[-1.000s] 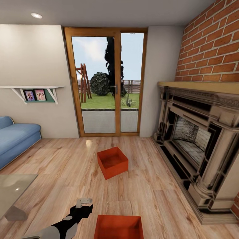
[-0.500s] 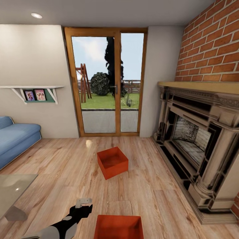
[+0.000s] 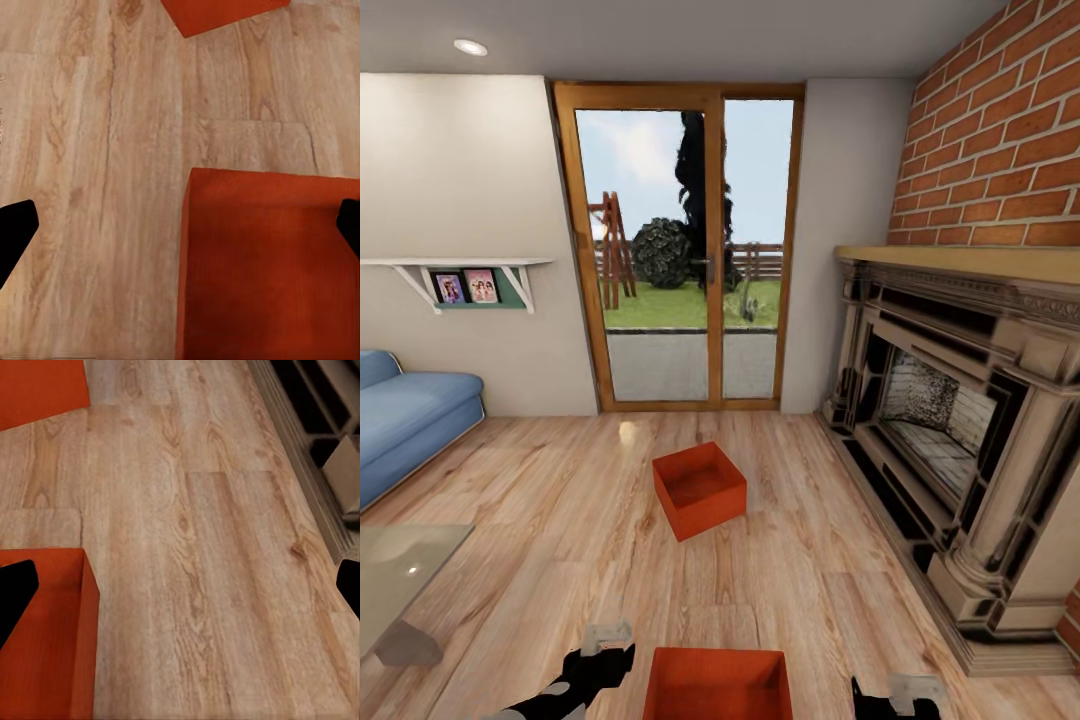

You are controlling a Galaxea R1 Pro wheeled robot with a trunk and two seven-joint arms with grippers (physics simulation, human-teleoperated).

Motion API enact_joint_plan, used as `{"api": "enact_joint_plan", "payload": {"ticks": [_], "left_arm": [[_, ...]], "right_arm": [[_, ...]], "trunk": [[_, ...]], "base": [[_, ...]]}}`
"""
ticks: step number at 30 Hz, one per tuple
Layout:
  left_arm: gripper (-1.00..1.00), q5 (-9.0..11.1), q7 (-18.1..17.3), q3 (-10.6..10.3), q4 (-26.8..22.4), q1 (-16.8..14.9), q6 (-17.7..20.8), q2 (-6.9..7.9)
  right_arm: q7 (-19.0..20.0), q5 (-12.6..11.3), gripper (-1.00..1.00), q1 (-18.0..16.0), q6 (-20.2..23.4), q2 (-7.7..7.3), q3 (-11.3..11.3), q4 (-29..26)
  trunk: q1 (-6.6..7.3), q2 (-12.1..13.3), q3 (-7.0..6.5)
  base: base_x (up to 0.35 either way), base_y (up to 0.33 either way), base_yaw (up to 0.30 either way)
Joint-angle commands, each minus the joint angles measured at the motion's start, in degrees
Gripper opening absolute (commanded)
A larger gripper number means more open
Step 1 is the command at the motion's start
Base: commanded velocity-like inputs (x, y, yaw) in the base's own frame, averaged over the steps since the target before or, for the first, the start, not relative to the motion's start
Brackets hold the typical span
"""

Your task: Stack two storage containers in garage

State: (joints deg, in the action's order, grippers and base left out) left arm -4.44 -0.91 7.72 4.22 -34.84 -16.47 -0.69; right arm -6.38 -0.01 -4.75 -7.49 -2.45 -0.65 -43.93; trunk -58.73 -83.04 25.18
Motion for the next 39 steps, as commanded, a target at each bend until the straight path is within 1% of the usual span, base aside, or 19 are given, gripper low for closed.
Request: {"api": "enact_joint_plan", "payload": {"ticks": [1, 3, 5, 7, 9, 12, 14, 19, 25, 27, 30, 32, 35, 39], "left_arm": [[1.00, 0.8, 0.0, 0.5, 0.2, 0.7, -1.4, 0.05], [1.00, 1.6, 0.0, 0.5, 0.2, 1.9, -2.6, 0.09], [1.00, 2.3, 0.0, 0.5, 0.2, 4.1, -5.6, 0.08], [1.00, 2.4, 0.0, 0.5, 0.2, 4.9, -6.6, -0.02], [1.00, 2.5, 0.0, 0.5, 0.2, 5.4, -7.4, 0.02], [1.00, 2.5, -0.1, 0.5, 0.2, 5.7, -7.6, -0.18], [1.00, 2.6, -0.2, 0.5, 0.2, 5.8, -7.5, -0.30], [1.00, 2.6, 0.0, 0.3, 0.0, 5.8, -7.3, -1.41], [1.00, 2.5, 0.4, 0.2, -0.3, 5.8, -6.8, -1.70], [1.00, 2.3, 2.1, 0.1, -1.3, 5.7, -5.8, -1.68], [1.00, 2.1, 7.1, 0.0, -3.6, 5.7, -3.2, -1.72], [1.00, 2.1, 9.3, -0.1, -4.3, 5.7, -2.3, -1.93], [1.00, 2.2, 10.5, -0.1, -4.7, 5.7, -1.9, -2.65], [1.00, 2.2, 10.5, 0.1, -4.8, 5.7, -2.1, -3.37]], "right_arm": [[-0.2, -0.1, 1.00, -0.7, 0.5, -0.01, 0.0, 0.0], [-0.2, -0.1, 1.00, -1.7, 1.0, 0.01, 0.0, 0.2], [-0.3, -0.2, 1.00, -3.3, 1.5, 0.06, 0.0, 0.6], [-0.5, -0.2, 1.00, -4.0, 1.7, 0.07, 0.0, 0.7], [-1.2, -0.2, 1.00, -5.3, 3.2, 0.08, 0.0, 1.3], [-1.3, -0.2, 1.00, -7.6, 6.8, 0.08, 0.1, 2.5], [-1.4, -0.1, 1.00, -8.6, 8.2, 0.08, 0.4, 3.0], [-1.3, -0.3, 1.00, -9.2, 9.1, 0.08, 0.5, 4.1], [-1.3, 0.0, 1.00, -9.2, 8.6, 0.21, 0.9, 8.5], [-1.3, 0.0, 1.00, -9.2, 8.0, 0.20, 1.0, 9.3], [-1.3, 0.0, 1.00, -9.3, 7.7, 0.24, 1.1, 10.6], [-1.5, 0.0, 1.00, -9.3, 7.6, 0.27, 1.1, 11.0], [-1.5, 0.1, 1.00, -9.3, 7.5, 0.38, 1.5, 11.2], [-1.3, 0.1, 1.00, -9.3, 7.4, 0.42, 2.8, 11.2]], "trunk": [[0.00, 0.0, 0.07], [0.00, 0.0, 0.07], [0.00, 0.0, 0.07], [0.00, 0.0, 0.07], [0.00, 0.0, 0.07], [0.00, 0.0, 0.07], [0.00, 0.0, 0.07], [0.00, 0.0, 0.07], [0.00, 0.0, 0.07], [0.00, 0.0, 0.07], [0.00, 0.0, 0.07], [0.00, 0.0, 0.07], [0.00, 0.0, 0.07], [0.00, 0.0, 0.07]], "base": [[0.000, 0.000, 0.000], [0.000, 0.000, 0.000], [0.000, 0.000, 0.000], [0.000, 0.000, 0.000], [0.000, 0.000, 0.000], [0.000, 0.000, 0.000], [0.000, 0.000, 0.000], [0.000, 0.000, 0.000], [0.000, 0.000, 0.000], [0.000, 0.000, 0.000], [0.000, 0.000, 0.000], [0.000, 0.000, 0.000], [0.000, 0.000, 0.000], [0.000, 0.000, 0.000]]}}
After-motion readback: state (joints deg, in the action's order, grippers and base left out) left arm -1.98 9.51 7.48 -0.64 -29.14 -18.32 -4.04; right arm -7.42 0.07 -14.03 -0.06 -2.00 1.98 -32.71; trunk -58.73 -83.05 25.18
